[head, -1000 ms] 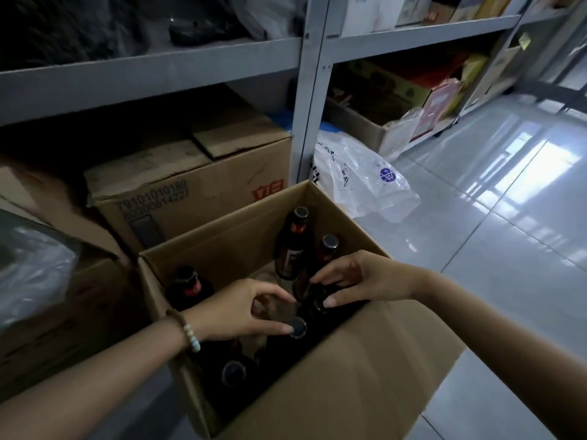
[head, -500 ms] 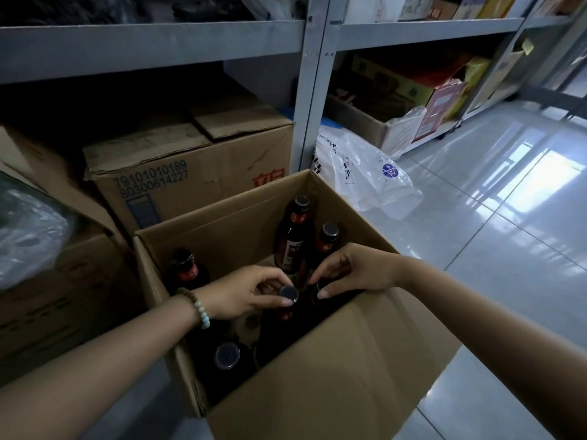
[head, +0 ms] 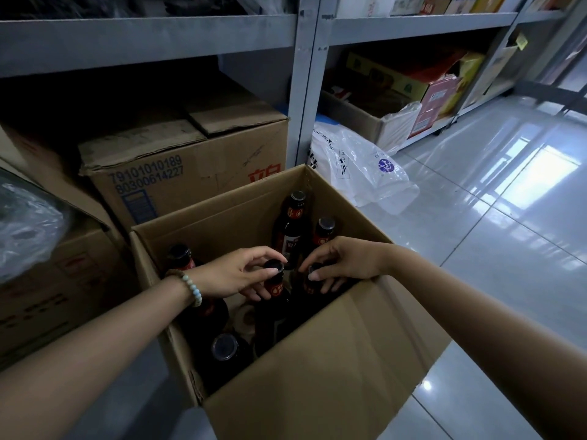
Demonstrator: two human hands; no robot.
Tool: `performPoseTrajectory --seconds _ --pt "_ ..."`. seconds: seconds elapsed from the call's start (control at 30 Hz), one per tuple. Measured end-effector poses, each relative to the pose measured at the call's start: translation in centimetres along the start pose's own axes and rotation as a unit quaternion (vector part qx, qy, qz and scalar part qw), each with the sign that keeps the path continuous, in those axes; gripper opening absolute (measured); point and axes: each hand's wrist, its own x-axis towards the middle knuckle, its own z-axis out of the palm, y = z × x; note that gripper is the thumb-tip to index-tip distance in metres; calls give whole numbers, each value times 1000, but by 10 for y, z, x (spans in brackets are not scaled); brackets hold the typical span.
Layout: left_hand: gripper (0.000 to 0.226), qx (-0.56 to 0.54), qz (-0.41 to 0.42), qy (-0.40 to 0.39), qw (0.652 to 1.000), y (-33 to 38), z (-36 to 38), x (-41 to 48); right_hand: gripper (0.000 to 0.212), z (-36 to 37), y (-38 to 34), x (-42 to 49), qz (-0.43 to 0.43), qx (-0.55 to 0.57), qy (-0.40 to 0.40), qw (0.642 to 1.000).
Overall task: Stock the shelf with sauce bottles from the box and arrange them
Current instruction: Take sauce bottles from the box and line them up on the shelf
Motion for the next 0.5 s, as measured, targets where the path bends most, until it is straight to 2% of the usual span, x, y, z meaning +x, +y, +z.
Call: performPoseTrajectory --seconds 0.13,0.27,0.5 --pt "25 -6 4 -2 1000 -2 -1 1 29 -2 0 4 -13 33 46 998" --pt "21 -19 17 26 999 -2 1 4 28 -2 1 5 -11 49 50 997" --pt "31 -9 18 86 996 -6 1 12 28 5 5 15 -32 15 99 994"
